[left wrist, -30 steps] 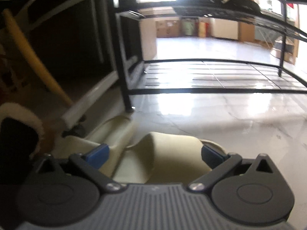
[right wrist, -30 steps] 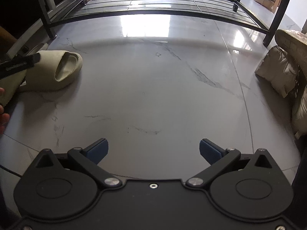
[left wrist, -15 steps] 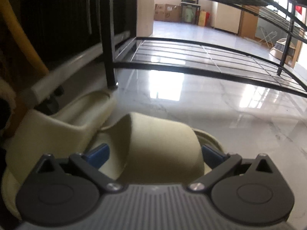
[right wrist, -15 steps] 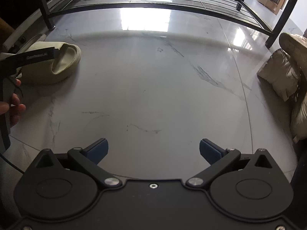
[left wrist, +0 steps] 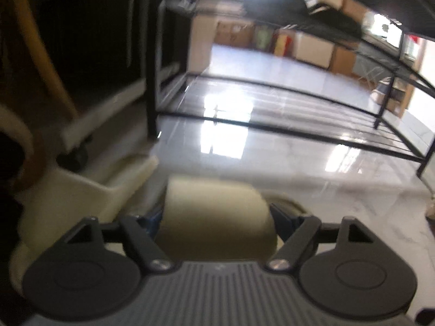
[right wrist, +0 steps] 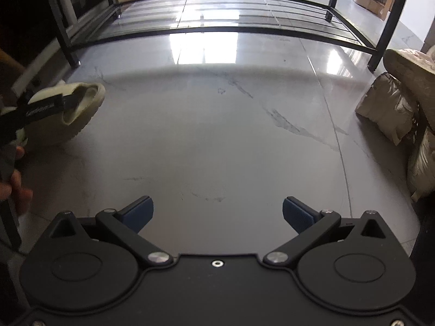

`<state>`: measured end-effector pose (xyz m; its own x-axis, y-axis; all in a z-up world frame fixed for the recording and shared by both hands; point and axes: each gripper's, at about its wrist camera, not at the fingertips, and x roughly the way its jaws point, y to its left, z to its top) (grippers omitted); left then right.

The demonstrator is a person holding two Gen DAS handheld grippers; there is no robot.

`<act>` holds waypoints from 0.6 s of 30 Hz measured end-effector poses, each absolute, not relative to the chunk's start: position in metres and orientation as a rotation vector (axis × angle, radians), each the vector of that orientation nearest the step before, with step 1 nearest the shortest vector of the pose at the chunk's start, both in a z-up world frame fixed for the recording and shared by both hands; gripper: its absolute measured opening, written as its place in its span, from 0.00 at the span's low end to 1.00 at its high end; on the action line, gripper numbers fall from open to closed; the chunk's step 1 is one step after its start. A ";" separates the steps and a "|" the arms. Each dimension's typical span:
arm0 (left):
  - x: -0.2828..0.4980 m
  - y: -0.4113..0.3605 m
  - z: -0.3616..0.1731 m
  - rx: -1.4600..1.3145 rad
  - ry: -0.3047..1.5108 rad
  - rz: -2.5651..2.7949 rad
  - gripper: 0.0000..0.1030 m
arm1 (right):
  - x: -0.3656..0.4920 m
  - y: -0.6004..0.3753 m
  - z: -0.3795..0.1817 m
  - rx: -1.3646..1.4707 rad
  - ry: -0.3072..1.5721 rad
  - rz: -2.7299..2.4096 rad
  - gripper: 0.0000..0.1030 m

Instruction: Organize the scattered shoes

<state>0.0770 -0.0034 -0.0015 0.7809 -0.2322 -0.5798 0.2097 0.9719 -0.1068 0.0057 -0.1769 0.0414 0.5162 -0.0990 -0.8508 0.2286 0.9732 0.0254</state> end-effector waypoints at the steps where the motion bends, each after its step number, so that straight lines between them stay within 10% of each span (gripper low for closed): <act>1: 0.072 -0.007 0.004 -0.046 0.629 -0.251 0.75 | 0.004 -0.180 0.045 0.158 0.998 -0.200 1.00; 18: 0.009 -0.180 0.006 -0.048 0.734 -0.495 0.73 | -0.093 -0.335 0.126 0.463 0.726 -0.483 1.00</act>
